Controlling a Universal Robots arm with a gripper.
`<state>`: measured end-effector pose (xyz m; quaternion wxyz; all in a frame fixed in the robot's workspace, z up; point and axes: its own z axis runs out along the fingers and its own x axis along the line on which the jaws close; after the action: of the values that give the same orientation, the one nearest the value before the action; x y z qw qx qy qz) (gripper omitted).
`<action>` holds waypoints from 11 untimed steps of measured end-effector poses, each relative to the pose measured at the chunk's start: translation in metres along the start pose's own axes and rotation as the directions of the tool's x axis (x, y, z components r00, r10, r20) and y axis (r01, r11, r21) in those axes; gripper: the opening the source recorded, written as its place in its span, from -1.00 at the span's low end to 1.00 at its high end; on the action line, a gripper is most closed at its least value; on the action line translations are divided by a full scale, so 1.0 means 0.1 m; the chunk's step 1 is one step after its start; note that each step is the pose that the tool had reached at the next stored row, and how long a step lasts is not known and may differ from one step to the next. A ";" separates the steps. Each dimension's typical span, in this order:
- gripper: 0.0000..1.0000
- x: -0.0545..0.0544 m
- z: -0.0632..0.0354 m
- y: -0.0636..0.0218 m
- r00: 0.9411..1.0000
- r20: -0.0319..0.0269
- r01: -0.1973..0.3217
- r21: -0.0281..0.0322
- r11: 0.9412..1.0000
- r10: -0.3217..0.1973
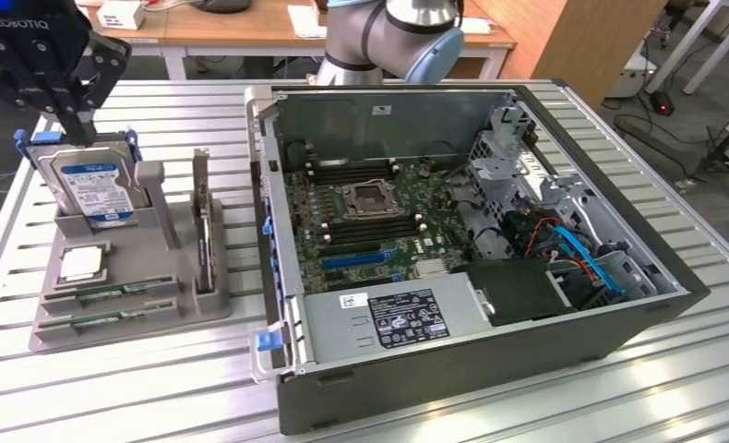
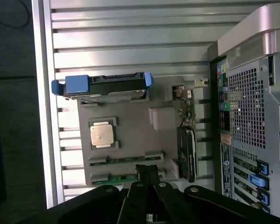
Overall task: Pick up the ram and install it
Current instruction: 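Reach for the ram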
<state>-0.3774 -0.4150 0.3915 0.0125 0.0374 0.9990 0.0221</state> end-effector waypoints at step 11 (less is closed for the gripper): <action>-0.81 -0.01 -0.007 -0.155 1.000 0.000 0.000 0.000 1.000 0.000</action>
<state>-0.3776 -0.4305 0.3915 0.0125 0.0374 0.9990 0.0221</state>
